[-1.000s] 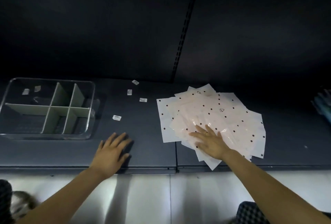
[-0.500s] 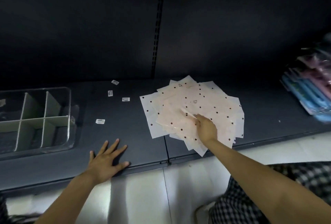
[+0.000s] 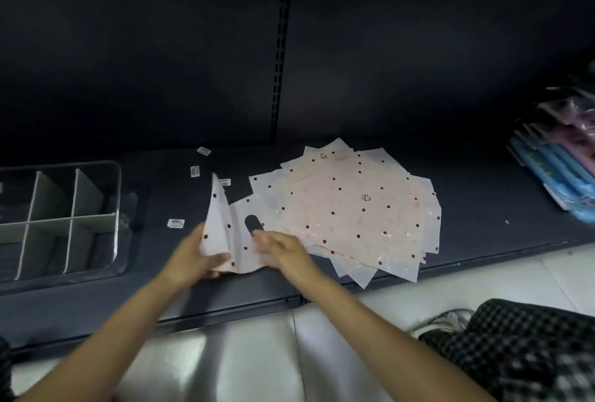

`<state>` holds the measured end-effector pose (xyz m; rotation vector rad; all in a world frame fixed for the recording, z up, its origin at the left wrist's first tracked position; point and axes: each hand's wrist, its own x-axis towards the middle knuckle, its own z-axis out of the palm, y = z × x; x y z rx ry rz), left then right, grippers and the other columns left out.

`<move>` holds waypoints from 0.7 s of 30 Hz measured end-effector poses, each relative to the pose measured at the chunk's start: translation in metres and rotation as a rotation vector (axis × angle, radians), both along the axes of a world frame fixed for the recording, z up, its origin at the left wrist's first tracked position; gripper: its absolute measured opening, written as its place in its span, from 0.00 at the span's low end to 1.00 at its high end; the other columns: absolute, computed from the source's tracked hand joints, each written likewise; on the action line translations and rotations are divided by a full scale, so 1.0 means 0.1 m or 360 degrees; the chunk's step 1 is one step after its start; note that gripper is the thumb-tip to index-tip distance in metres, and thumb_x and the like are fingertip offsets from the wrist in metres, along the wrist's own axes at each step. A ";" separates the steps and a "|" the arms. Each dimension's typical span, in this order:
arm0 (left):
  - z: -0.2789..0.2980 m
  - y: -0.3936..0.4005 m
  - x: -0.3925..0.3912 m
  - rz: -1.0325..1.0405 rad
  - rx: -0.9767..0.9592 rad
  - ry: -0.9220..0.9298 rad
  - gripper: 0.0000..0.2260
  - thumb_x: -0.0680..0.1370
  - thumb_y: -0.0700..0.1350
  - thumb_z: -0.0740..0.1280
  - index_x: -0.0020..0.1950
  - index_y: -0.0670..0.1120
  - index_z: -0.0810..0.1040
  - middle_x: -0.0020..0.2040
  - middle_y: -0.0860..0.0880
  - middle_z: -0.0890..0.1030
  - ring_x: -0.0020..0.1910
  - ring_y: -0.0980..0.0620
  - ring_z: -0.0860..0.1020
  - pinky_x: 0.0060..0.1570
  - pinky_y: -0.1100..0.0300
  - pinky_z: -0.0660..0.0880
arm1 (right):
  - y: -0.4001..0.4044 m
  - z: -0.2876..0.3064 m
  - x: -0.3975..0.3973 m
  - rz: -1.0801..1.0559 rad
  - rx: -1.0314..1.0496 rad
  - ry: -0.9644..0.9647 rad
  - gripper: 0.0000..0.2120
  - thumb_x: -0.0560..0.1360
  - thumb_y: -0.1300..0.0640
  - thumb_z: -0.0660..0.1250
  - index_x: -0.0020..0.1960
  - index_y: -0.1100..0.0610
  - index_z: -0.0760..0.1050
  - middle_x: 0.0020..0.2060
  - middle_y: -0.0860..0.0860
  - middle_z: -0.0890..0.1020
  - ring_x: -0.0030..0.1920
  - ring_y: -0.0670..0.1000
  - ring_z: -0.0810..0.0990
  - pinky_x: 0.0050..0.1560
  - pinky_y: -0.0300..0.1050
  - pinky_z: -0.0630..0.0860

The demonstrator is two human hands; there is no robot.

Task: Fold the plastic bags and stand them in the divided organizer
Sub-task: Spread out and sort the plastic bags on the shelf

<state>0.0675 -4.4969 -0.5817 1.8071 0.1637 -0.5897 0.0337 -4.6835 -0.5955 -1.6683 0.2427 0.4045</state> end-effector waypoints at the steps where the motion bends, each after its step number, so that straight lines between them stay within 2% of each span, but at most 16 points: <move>1: 0.01 0.09 0.11 -0.0027 0.0180 -0.0058 0.26 0.71 0.31 0.71 0.66 0.42 0.68 0.49 0.42 0.78 0.34 0.48 0.78 0.25 0.65 0.75 | -0.19 -0.03 0.04 0.0013 -0.0277 -0.0154 0.16 0.80 0.57 0.60 0.66 0.58 0.72 0.64 0.52 0.76 0.65 0.50 0.74 0.56 0.27 0.70; 2: 0.01 0.17 0.21 -0.0059 0.0333 -0.0104 0.26 0.71 0.30 0.70 0.66 0.41 0.67 0.47 0.42 0.78 0.33 0.47 0.77 0.26 0.65 0.74 | -0.39 -0.07 0.08 -0.0003 -0.0585 -0.0283 0.16 0.79 0.59 0.62 0.67 0.57 0.72 0.65 0.52 0.75 0.66 0.49 0.71 0.61 0.29 0.66; 3: 0.00 0.25 0.31 -0.0100 0.0463 -0.0140 0.26 0.71 0.30 0.70 0.67 0.40 0.67 0.48 0.41 0.78 0.37 0.45 0.78 0.32 0.63 0.75 | -0.60 -0.10 0.12 -0.0043 -0.0881 -0.0362 0.18 0.78 0.60 0.63 0.68 0.57 0.71 0.67 0.52 0.72 0.69 0.50 0.68 0.66 0.33 0.63; 5: -0.01 0.38 0.45 -0.0229 0.0767 -0.0208 0.29 0.71 0.32 0.69 0.70 0.43 0.65 0.57 0.40 0.77 0.52 0.41 0.77 0.49 0.56 0.74 | -1.06 -0.17 0.23 -0.0164 -0.1308 -0.0354 0.24 0.77 0.59 0.64 0.73 0.56 0.64 0.72 0.53 0.65 0.73 0.53 0.61 0.72 0.42 0.58; 7: -0.02 0.44 0.51 -0.0406 0.1277 -0.0327 0.33 0.73 0.35 0.65 0.75 0.47 0.56 0.59 0.40 0.76 0.56 0.39 0.76 0.53 0.51 0.74 | -1.48 -0.22 0.35 -0.0152 -0.1617 -0.0246 0.30 0.77 0.55 0.64 0.76 0.54 0.57 0.75 0.53 0.60 0.75 0.54 0.55 0.74 0.50 0.56; 9: -0.09 0.44 0.52 -0.0525 0.1890 -0.0661 0.38 0.74 0.37 0.65 0.77 0.50 0.47 0.63 0.42 0.73 0.58 0.41 0.73 0.53 0.51 0.73 | -1.83 -0.26 0.46 -0.0042 -0.1835 -0.0079 0.33 0.77 0.50 0.63 0.77 0.52 0.51 0.76 0.53 0.57 0.75 0.55 0.53 0.74 0.52 0.55; 10: -0.11 0.42 0.51 -0.0569 0.2095 -0.0854 0.39 0.74 0.39 0.65 0.77 0.51 0.44 0.68 0.43 0.68 0.62 0.43 0.70 0.56 0.52 0.70 | -1.95 -0.27 0.50 0.0039 -0.1916 0.0013 0.34 0.77 0.47 0.63 0.77 0.51 0.50 0.76 0.53 0.57 0.75 0.55 0.53 0.74 0.52 0.54; 11: -0.15 0.39 0.50 -0.0607 0.2165 -0.0983 0.38 0.75 0.41 0.65 0.77 0.52 0.44 0.73 0.45 0.62 0.67 0.43 0.65 0.61 0.52 0.67 | -2.03 -0.28 0.54 0.0121 -0.1980 0.0093 0.35 0.76 0.45 0.64 0.77 0.52 0.50 0.75 0.54 0.59 0.75 0.56 0.55 0.73 0.51 0.56; 12: -0.21 0.34 0.46 -0.0661 0.2110 -0.1004 0.35 0.77 0.45 0.64 0.77 0.54 0.45 0.76 0.47 0.56 0.71 0.43 0.60 0.66 0.50 0.62 | -2.10 -0.30 0.56 0.0177 -0.2021 0.0155 0.35 0.75 0.44 0.65 0.76 0.52 0.54 0.72 0.55 0.64 0.73 0.57 0.59 0.70 0.51 0.60; 14: -0.39 0.23 0.32 -0.0828 0.1829 -0.0787 0.29 0.80 0.55 0.57 0.77 0.58 0.45 0.78 0.51 0.45 0.76 0.42 0.48 0.72 0.43 0.52 | -2.16 -0.33 0.58 0.0136 -0.2010 0.0185 0.30 0.72 0.44 0.69 0.69 0.52 0.64 0.63 0.56 0.73 0.67 0.59 0.66 0.60 0.50 0.67; 16: -0.57 0.16 0.16 -0.0995 0.1638 -0.0496 0.27 0.79 0.63 0.50 0.76 0.63 0.42 0.77 0.53 0.37 0.76 0.41 0.39 0.72 0.39 0.44 | -2.17 -0.35 0.58 -0.0008 -0.1859 0.0123 0.26 0.72 0.47 0.71 0.65 0.55 0.69 0.59 0.55 0.77 0.63 0.58 0.69 0.57 0.48 0.68; 17: -0.65 0.17 0.10 -0.1050 0.1593 -0.0454 0.28 0.78 0.66 0.48 0.75 0.64 0.41 0.77 0.54 0.35 0.75 0.41 0.37 0.71 0.38 0.42 | -2.16 -0.34 0.58 -0.0082 -0.1735 0.0046 0.21 0.73 0.50 0.70 0.62 0.57 0.72 0.57 0.55 0.78 0.61 0.58 0.71 0.54 0.47 0.69; 18: -0.71 0.21 0.06 -0.1098 0.1572 -0.0486 0.29 0.76 0.68 0.45 0.74 0.65 0.40 0.76 0.55 0.34 0.75 0.41 0.35 0.71 0.38 0.40 | -2.13 -0.30 0.58 -0.0130 -0.1601 -0.0051 0.16 0.74 0.53 0.69 0.58 0.58 0.74 0.54 0.55 0.79 0.57 0.57 0.74 0.50 0.45 0.69; 20: -0.75 0.32 0.03 -0.1234 0.1523 -0.0631 0.32 0.71 0.72 0.40 0.73 0.67 0.37 0.74 0.57 0.31 0.74 0.44 0.32 0.71 0.40 0.35 | -2.03 -0.16 0.59 -0.0151 -0.1365 -0.0244 0.05 0.76 0.54 0.67 0.47 0.55 0.73 0.41 0.50 0.78 0.44 0.54 0.76 0.41 0.42 0.68; 21: -0.73 0.38 0.03 -0.1322 0.1469 -0.0695 0.33 0.69 0.73 0.39 0.72 0.68 0.37 0.73 0.58 0.30 0.74 0.46 0.31 0.70 0.42 0.33 | -1.93 -0.06 0.60 -0.0136 -0.1236 -0.0329 0.06 0.76 0.53 0.66 0.43 0.54 0.72 0.35 0.47 0.75 0.38 0.51 0.73 0.37 0.39 0.66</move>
